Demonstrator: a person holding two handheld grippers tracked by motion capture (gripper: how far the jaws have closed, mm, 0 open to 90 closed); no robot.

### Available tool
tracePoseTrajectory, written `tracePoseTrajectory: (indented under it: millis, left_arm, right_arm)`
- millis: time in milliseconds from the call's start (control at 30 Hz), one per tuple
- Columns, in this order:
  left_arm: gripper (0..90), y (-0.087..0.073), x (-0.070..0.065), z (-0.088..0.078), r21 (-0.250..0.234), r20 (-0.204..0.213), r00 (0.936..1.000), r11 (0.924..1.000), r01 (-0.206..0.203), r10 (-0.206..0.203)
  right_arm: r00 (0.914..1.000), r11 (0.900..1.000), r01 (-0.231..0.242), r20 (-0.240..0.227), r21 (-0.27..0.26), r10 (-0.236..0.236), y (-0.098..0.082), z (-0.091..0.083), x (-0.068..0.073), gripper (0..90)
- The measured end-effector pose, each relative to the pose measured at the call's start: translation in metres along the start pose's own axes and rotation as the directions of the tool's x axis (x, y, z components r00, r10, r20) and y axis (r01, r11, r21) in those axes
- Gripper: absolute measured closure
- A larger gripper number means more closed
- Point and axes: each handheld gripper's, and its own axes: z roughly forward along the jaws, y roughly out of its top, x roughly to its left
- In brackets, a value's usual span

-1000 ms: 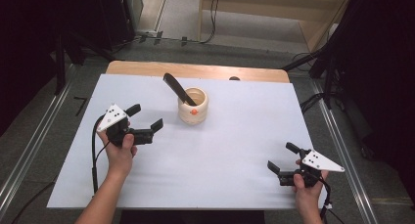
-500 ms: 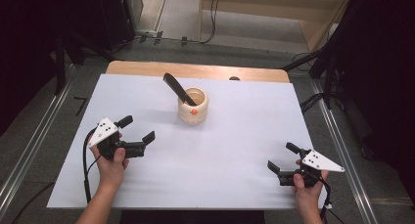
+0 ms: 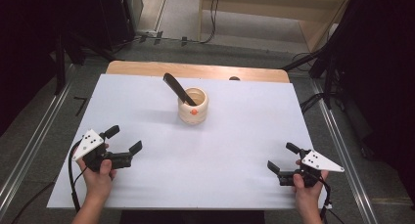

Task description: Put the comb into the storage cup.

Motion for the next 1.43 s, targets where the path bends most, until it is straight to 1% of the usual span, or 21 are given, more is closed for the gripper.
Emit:
tracePoseTrajectory:
  millis: [67,133,200,267,433,500,533,633,700,767,833,967,1033,1100,1167,1200,1300,1433]
  left_arm:
    - [0.0,-0.002,0.002,-0.004,-0.005,-0.002,0.9999,0.9999,0.010,-0.010]
    - [0.0,-0.004,0.003,-0.008,-0.004,-0.011,0.9999,1.0000,0.007,-0.007]
    - [0.0,-0.006,0.004,-0.011,-0.004,-0.010,0.9999,1.0000,0.008,-0.008]
    - [0.0,-0.008,0.004,-0.014,0.006,-0.013,0.9999,1.0000,0.000,0.000]
    - [0.0,-0.014,0.004,-0.021,0.015,-0.018,0.9998,0.9999,0.005,-0.004]
    - [0.0,-0.017,0.004,-0.023,0.022,-0.020,0.9998,0.9997,-0.003,0.003]
    - [0.0,-0.018,0.004,-0.023,0.020,-0.025,0.9997,0.9998,0.000,0.000]
    - [0.0,-0.020,0.003,-0.026,0.018,-0.042,0.9989,0.9997,-0.017,0.018]
    - [0.0,-0.021,0.004,-0.028,0.020,-0.039,0.9991,0.9997,-0.013,0.014]
    - [0.0,-0.022,0.004,-0.029,0.028,-0.046,0.9987,0.9994,-0.021,0.022]
    - [0.0,-0.023,0.005,-0.032,0.034,-0.044,0.9989,0.9993,-0.015,0.017]
    - [0.0,-0.025,0.005,-0.037,0.044,-0.045,0.9987,0.9988,-0.019,0.021]
    - [0.0,-0.026,0.005,-0.040,0.055,-0.050,0.9980,0.9979,-0.035,0.038]
    - [0.0,-0.028,0.006,-0.042,0.068,-0.049,0.9976,0.9967,-0.045,0.048]
    - [0.0,-0.030,0.008,-0.043,0.071,-0.051,0.9977,0.9967,-0.041,0.044]
    - [0.0,-0.031,0.009,-0.042,0.063,-0.050,0.9982,0.9975,-0.030,0.034]
    - [0.0,-0.032,0.010,-0.041,0.059,-0.050,0.9986,0.9981,-0.017,0.020]
    - [0.0,-0.032,0.008,-0.040,0.069,-0.046,0.9985,0.9973,-0.025,0.029]
  right_arm:
    - [1.0000,1.000,-0.001,0.001,0.000,0.001,0.000,0.000,0.000,0.0]
    - [1.0000,1.000,-0.002,0.001,0.000,0.002,0.000,0.000,0.000,0.0]
    - [1.0000,1.000,-0.002,0.003,-0.002,0.002,0.000,0.000,0.000,0.0]
    - [1.0000,1.000,-0.003,0.002,0.000,0.003,0.000,0.000,0.000,0.0]
    - [1.0000,1.000,-0.002,0.006,0.000,0.002,0.000,0.000,0.000,0.0]
    - [1.0000,1.000,-0.002,0.006,0.000,0.002,0.000,0.000,0.000,0.0]
    - [1.0000,1.000,-0.002,0.006,0.000,0.002,0.000,0.000,0.000,0.0]
    - [1.0000,1.000,-0.002,0.007,0.001,0.002,0.000,0.000,0.000,0.0]
    - [1.0000,1.000,-0.002,0.008,0.001,0.002,0.000,0.000,0.000,0.0]
    - [1.0000,1.000,-0.005,0.007,0.001,0.005,0.000,-0.001,0.000,0.0]
    - [0.9999,1.000,-0.006,0.009,-0.001,0.006,0.000,0.000,0.000,0.0]
    - [0.9999,1.000,-0.004,0.009,-0.001,0.004,0.000,0.000,-0.001,0.0]
    - [1.0000,1.000,-0.004,0.009,-0.001,0.004,0.000,0.000,-0.001,0.0]
    - [1.0000,1.000,-0.004,0.008,-0.001,0.004,0.000,0.000,-0.001,0.0]
    - [0.9999,1.000,-0.005,0.010,0.002,0.005,0.000,0.000,0.000,0.0]
    - [0.9999,1.000,-0.003,0.011,0.003,0.003,0.000,0.000,-0.001,0.0]
    - [0.9999,1.000,-0.001,0.012,0.003,0.001,0.000,0.001,-0.001,0.0]
    - [0.9999,1.000,-0.014,0.003,-0.001,0.014,-0.001,0.000,-0.002,0.0]
